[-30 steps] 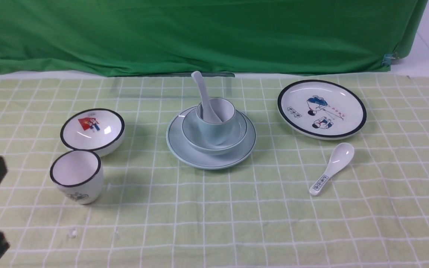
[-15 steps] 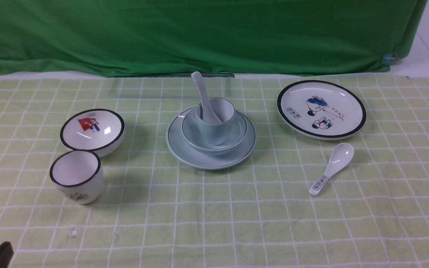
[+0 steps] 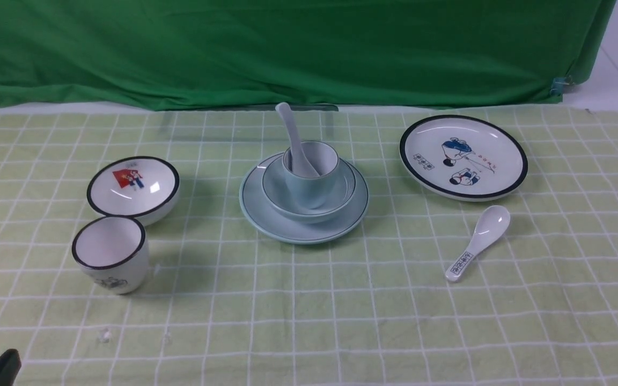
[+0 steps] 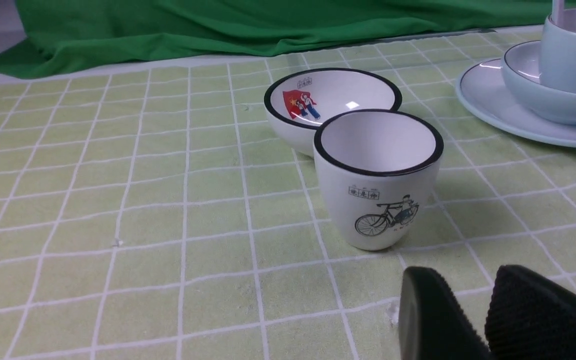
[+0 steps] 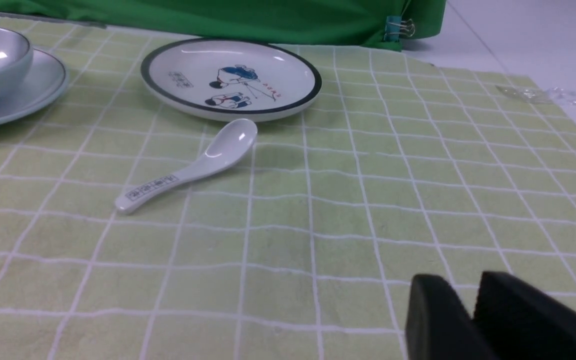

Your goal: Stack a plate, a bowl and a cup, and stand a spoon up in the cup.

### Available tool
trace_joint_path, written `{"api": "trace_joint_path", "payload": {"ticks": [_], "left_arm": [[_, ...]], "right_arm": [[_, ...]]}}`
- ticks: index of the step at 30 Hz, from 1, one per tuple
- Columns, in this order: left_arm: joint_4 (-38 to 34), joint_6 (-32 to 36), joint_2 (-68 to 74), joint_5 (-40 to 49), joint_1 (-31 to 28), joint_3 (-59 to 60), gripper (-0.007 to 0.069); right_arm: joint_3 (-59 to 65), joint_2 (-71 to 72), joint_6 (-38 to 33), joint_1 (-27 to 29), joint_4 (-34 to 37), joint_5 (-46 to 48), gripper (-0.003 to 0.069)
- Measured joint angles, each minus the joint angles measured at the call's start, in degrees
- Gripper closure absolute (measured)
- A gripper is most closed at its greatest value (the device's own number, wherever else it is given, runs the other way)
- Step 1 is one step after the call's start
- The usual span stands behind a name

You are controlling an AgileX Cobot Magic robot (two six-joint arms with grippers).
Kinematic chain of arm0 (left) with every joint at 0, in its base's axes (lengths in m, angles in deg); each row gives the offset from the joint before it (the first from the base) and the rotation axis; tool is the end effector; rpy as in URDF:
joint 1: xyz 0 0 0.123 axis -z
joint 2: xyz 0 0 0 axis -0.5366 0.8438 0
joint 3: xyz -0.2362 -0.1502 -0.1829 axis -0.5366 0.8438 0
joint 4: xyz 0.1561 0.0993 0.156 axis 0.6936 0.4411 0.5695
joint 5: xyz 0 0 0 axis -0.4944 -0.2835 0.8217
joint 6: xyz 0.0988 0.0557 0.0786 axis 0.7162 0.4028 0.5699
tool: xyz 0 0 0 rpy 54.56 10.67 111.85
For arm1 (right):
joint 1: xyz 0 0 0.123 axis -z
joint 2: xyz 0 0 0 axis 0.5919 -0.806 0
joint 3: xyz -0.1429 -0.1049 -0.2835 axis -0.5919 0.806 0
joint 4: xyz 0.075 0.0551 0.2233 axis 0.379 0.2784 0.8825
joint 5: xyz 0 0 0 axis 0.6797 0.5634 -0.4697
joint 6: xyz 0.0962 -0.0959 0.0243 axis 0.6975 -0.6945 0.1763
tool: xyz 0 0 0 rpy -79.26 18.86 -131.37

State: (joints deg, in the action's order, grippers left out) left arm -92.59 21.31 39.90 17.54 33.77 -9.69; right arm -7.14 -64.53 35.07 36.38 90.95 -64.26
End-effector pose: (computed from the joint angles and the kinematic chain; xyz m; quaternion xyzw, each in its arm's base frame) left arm 0.0419 -0.0035 0.1788 0.0420 0.7674 0.0083 0.6397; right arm 0.0427 0.0020 0.1837 -0.0270 0.7545 -0.0145 0.6555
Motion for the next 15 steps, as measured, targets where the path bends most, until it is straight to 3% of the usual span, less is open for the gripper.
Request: {"api": "trace_joint_path", "payload": {"ticks": [15], "left_arm": [[0.82,0.05,0.00,-0.30,0.00,0.00,0.0475]], "right_arm": [[0.00,0.00,0.00,0.00,0.00,0.00,0.0463]]}}
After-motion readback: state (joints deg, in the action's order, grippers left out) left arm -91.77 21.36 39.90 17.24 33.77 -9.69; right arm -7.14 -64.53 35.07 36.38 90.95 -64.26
